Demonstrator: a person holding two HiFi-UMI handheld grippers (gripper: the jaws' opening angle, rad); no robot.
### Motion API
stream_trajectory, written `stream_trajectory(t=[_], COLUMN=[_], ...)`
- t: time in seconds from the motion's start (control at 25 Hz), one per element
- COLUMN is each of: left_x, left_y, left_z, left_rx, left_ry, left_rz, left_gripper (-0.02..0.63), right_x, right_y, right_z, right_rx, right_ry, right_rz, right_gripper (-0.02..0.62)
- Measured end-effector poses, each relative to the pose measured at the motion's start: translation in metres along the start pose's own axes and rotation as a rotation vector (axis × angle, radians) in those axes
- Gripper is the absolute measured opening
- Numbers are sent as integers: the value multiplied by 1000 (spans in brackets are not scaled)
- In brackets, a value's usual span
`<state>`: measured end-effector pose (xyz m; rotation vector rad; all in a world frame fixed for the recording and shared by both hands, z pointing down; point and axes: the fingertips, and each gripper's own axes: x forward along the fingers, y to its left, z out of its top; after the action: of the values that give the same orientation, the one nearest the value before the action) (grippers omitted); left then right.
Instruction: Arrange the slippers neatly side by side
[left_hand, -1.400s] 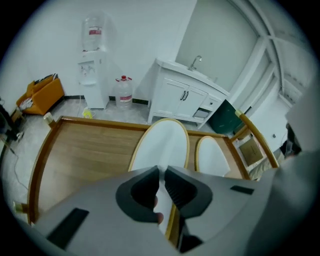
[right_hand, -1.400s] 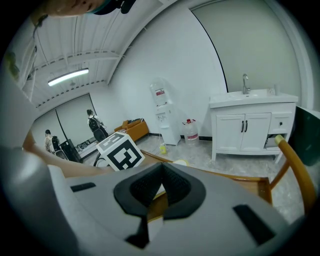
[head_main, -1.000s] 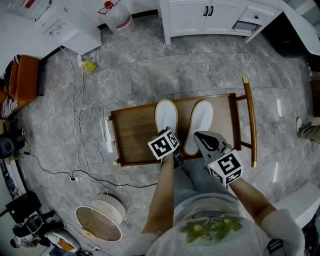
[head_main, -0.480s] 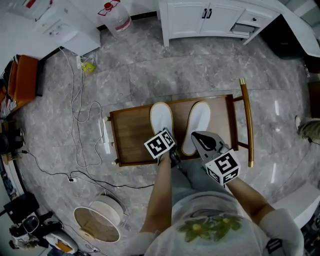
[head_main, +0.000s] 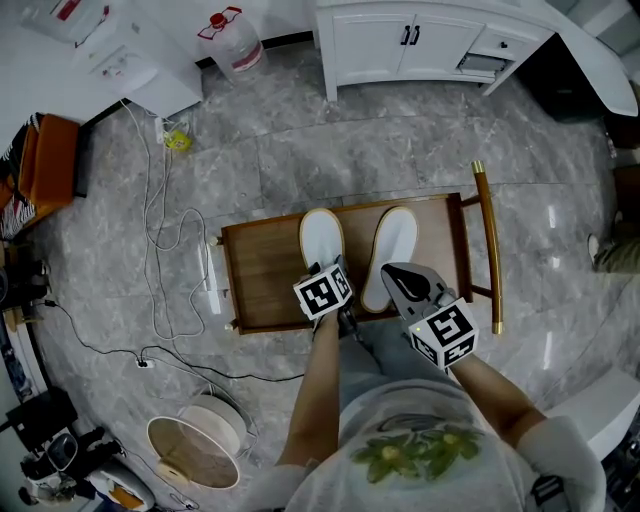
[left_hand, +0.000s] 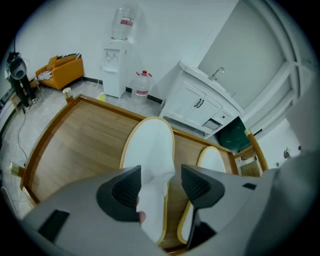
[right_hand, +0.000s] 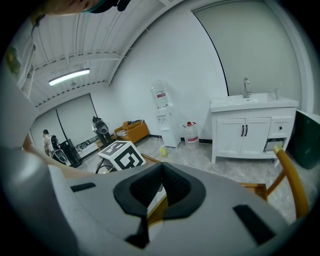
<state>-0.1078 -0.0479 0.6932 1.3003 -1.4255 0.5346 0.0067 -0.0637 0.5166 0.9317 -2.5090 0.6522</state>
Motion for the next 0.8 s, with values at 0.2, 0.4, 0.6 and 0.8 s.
stream_trajectory(t=[0.2, 0.4, 0.6, 0.8], left_x=[-21, -48, -74, -86], left_y=[-6, -18, -29, -33], left_z=[12, 22, 5, -21], left_rx=[157, 380, 502, 572], left_ry=[-48, -104, -108, -76], left_rz=[41, 69, 32, 5], left_gripper=[275, 279, 280, 282], right_x=[-6, -12, -23, -33], right_y=[1, 4, 7, 2], right_z=[9, 17, 22, 23], right_rx=[4, 19, 32, 47], right_ry=[-16, -35, -49, -56], right_rz=[-10, -15, -23, -40], right_gripper=[6, 6, 6, 6])
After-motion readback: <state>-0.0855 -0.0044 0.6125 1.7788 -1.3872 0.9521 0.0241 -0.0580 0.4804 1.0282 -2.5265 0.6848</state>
